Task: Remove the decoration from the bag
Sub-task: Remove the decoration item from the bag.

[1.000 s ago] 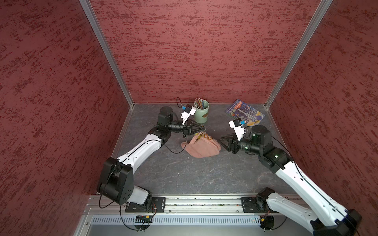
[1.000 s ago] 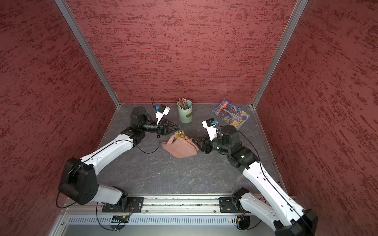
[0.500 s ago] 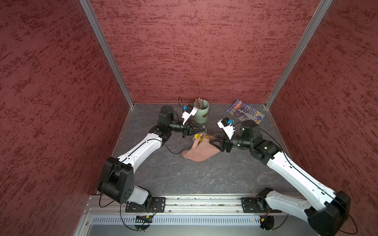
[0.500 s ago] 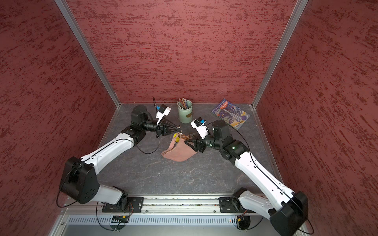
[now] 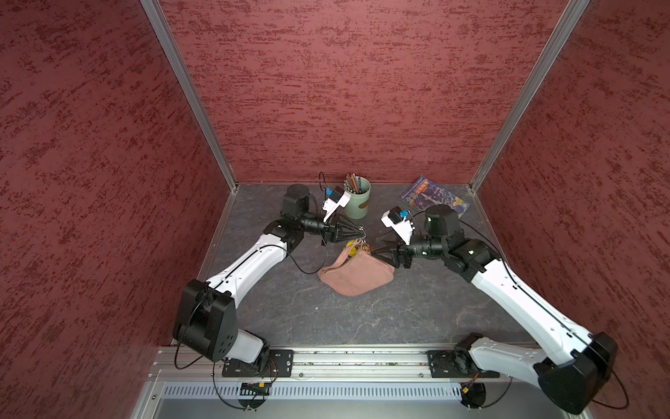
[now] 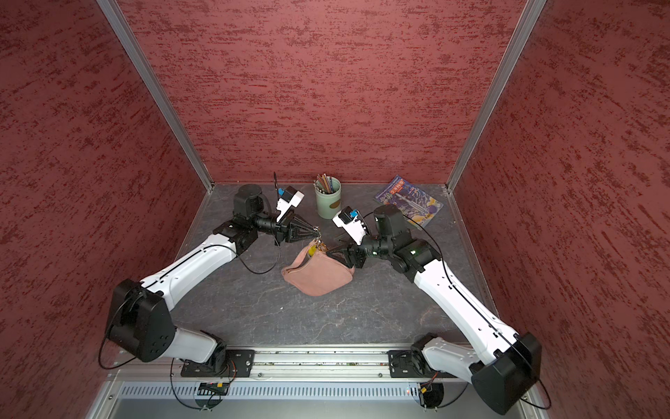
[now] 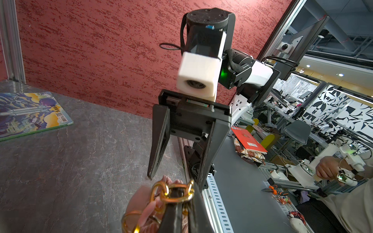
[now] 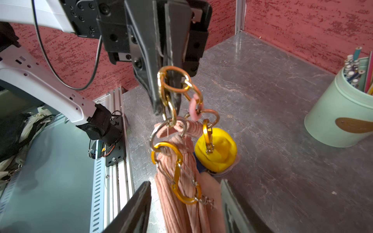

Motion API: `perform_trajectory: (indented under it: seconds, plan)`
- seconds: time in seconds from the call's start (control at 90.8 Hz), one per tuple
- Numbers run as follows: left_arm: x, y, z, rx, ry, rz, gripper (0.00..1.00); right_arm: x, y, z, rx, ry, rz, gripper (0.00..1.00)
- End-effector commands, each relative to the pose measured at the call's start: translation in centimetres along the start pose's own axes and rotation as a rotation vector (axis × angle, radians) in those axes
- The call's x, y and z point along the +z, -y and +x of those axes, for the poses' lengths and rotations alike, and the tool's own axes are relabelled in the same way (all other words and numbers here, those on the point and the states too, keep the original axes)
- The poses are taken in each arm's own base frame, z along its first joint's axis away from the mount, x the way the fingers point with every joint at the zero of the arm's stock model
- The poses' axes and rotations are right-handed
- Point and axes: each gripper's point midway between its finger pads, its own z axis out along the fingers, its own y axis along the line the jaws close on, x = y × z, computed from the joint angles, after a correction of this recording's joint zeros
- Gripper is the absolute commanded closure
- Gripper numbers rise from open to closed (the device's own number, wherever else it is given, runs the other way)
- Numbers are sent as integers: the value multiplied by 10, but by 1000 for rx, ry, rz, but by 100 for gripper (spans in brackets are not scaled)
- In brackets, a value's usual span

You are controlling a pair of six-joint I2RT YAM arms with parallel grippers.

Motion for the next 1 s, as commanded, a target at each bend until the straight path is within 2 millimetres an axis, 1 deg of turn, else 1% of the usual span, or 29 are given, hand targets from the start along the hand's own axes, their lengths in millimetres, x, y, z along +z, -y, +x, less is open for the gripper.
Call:
perform_trajectory:
  seconds: [0.0, 0.121, 0.264, 0.463, 0.672, 0.837, 0.992]
  plan:
    - [0, 16, -15, 73, 0, 40, 100, -4, -13, 1, -30, -23, -67, 42]
    - [0, 17, -17, 75, 0, 41, 100, -3, -20, -2, -34, -9, -121, 42]
    - [3, 19, -17, 74, -4, 53, 100, 0, -12, -6, -37, 0, -92, 42]
    - [6, 19, -19, 77, -9, 64, 100, 1, -9, -16, -55, 10, -85, 44]
    - [6, 18, -17, 65, -12, 60, 100, 3, -1, -16, -62, 5, -40, 49]
    - [7, 16, -17, 46, -12, 54, 100, 3, -3, -17, -78, 14, -15, 50]
    - [8, 16, -17, 38, -14, 55, 100, 7, -7, -19, -105, 16, 7, 48]
